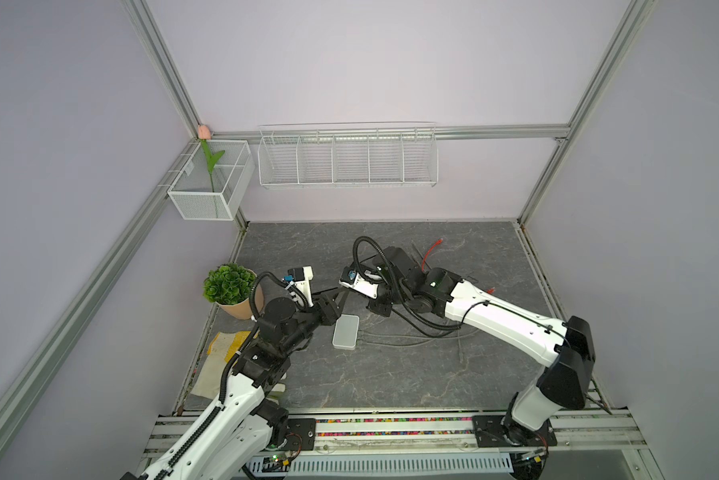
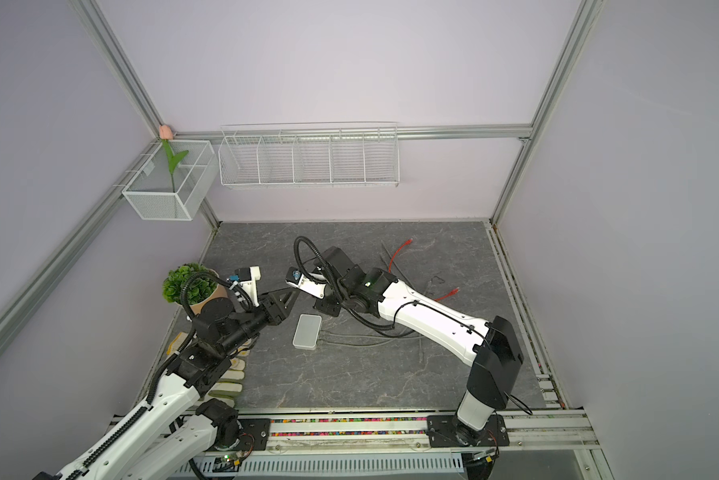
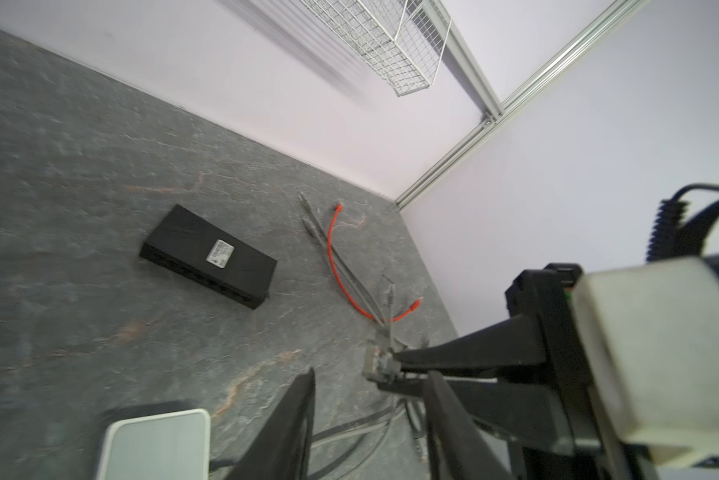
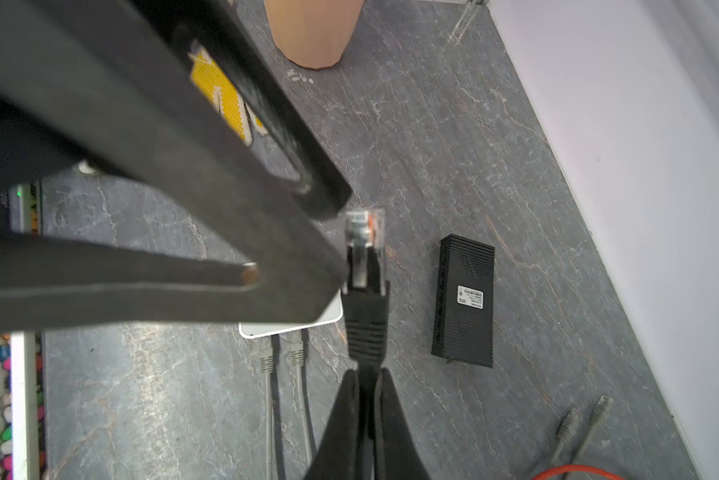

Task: Insert the plug into the switch port
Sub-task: 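Carry black plug with right gripper to white switch while left gripper holds switch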

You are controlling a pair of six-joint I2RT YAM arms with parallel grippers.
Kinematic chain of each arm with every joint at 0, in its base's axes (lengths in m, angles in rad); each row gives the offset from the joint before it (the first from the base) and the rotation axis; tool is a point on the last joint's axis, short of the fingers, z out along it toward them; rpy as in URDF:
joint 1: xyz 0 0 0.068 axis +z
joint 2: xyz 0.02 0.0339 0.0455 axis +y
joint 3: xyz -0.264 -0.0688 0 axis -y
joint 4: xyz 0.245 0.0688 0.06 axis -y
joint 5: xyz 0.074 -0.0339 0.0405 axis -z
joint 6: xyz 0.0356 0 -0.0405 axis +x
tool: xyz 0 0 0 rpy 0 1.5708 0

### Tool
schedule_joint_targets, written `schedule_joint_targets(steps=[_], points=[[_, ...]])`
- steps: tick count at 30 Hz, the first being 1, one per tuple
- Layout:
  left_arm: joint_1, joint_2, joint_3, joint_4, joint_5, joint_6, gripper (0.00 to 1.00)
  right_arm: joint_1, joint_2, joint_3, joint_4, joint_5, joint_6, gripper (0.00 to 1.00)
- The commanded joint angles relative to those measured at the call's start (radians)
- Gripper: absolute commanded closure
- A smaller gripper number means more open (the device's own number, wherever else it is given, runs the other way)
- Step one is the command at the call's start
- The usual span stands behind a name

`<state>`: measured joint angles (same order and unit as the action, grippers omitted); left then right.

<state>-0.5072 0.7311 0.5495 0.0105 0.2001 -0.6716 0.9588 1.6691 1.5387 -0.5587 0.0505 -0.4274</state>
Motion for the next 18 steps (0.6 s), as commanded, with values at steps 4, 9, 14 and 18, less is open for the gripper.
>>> schedule_joint_targets(steps=[4,9,14,18], points=[[0.079,-0.013,0.009,-0.099,-0.075,0.020,0.43,-0.082,0.015,-0.048,-0.126,-0.014,-0.017,0.93],[0.118,0.100,-0.042,-0.024,-0.052,0.019,0.43,-0.112,0.076,-0.077,-0.206,-0.072,-0.013,0.93],[0.120,0.284,-0.065,0.069,-0.029,0.022,0.45,-0.114,0.229,-0.023,-0.310,-0.116,-0.012,0.93],[0.121,0.394,-0.066,0.080,-0.045,0.021,0.49,-0.112,0.318,0.006,-0.355,-0.154,-0.013,0.93]])
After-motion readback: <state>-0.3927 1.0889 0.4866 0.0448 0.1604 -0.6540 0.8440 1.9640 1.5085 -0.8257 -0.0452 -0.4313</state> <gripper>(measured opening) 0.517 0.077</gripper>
